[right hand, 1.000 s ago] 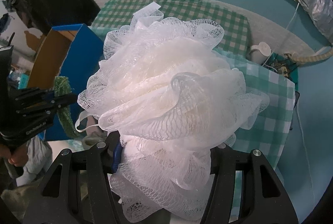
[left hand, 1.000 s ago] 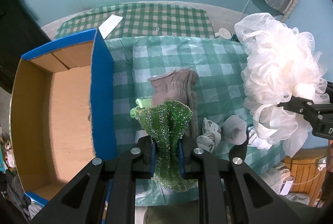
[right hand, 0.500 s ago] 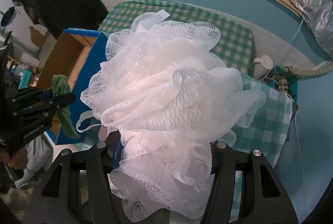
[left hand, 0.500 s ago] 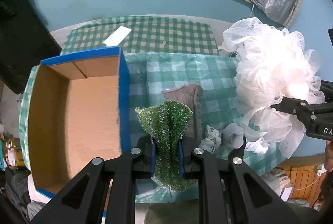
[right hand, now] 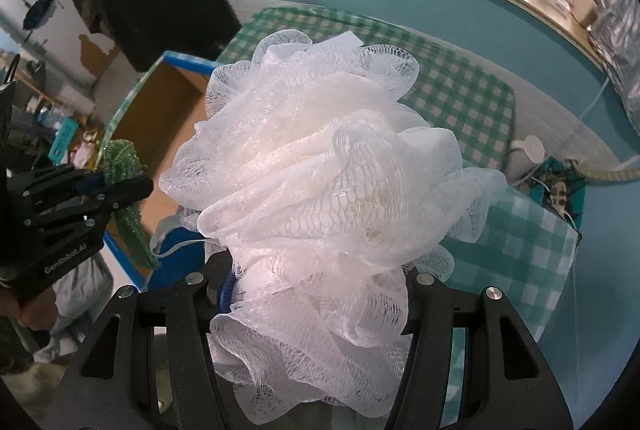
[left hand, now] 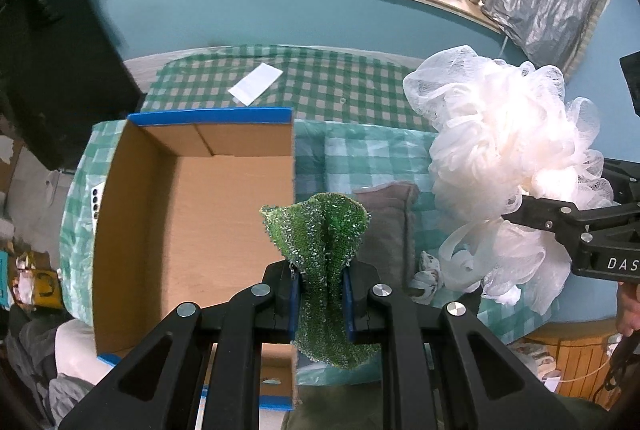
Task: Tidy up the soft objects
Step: 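Carry the mesh puff into the box and release it with the right tool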
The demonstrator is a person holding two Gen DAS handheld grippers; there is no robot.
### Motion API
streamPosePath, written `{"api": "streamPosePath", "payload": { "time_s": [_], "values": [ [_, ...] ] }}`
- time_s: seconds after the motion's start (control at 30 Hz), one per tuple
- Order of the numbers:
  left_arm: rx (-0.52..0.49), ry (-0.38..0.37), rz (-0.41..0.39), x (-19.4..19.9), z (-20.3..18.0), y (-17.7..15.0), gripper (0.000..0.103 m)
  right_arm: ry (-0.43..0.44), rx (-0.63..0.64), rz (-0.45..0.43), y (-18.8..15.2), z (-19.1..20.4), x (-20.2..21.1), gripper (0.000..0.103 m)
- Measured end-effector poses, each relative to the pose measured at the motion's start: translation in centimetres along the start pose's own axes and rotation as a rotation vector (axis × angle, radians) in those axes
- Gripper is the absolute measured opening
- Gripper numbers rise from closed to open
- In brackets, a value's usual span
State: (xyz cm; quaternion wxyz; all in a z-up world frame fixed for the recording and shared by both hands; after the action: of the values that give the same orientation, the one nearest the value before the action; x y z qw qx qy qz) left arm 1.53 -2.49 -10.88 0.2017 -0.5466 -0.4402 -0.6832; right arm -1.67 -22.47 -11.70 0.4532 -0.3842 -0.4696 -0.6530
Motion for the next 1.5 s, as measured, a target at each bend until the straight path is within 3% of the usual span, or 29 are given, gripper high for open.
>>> {"api": "streamPosePath", "payload": {
  "time_s": [0.53,1.07,1.5],
  "values": [
    [0.124,0.039,0.018,0.0,6.2,-2.7,0.017,0.049,0.114,0.015,2.6,7.2,-2.0,0.057],
    [0.230,0.058,0.080,-2.3,12.8,-6.8,0.017,0.074,0.243,0.092,4.5,15.3,-7.2,0.057],
    [0.225,0.045,0.130,-4.0,14.8,-7.6,0.018,0.052,0.282,0.162,5.4,18.7,-12.0,0.059]
  ]
}}
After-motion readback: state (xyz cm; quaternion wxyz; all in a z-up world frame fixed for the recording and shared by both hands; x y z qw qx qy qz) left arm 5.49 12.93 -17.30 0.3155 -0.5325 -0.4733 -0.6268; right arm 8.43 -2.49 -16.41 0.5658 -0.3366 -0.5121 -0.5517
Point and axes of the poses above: each gripper's, at about its wrist camera, not at the fingertips, and x roughly against the way its jaws point, z to its left, y to its top, the point moved 4 cm from there along -x, roughly the way its jaws point, and after that the axes turned 15 degrees about -x, right-handed, at the moved point
